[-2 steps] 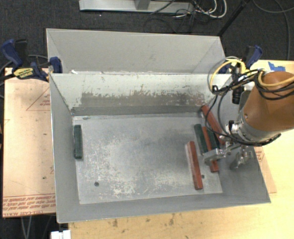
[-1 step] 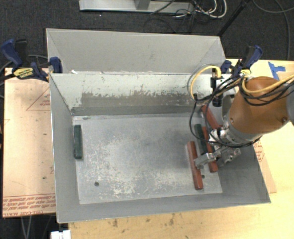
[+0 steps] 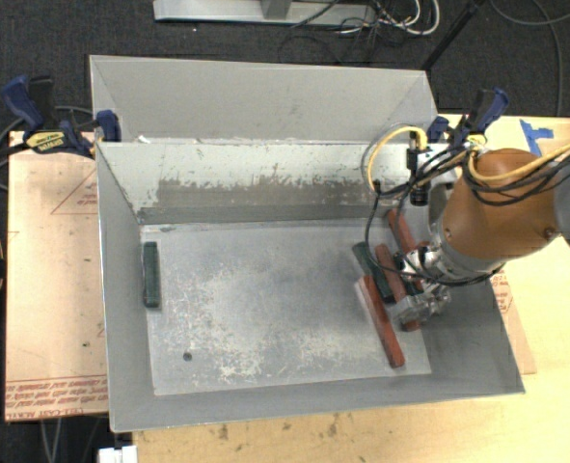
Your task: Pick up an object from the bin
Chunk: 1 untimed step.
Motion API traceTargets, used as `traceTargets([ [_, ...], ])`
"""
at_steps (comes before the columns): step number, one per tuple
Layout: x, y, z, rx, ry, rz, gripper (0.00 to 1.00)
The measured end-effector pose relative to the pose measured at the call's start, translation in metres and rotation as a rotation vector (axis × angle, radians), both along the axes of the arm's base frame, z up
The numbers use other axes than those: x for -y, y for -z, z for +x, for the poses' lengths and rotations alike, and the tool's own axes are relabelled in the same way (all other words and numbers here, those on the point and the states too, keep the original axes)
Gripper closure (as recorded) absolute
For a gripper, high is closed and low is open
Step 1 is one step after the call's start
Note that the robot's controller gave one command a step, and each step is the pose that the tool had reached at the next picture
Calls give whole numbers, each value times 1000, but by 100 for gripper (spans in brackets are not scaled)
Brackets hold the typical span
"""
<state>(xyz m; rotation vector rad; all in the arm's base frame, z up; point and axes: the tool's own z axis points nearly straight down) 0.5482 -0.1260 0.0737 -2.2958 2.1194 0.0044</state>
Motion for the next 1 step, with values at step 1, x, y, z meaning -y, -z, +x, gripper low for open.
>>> traceTargets([
  [1,0,1,-1,-2,0,0,0],
])
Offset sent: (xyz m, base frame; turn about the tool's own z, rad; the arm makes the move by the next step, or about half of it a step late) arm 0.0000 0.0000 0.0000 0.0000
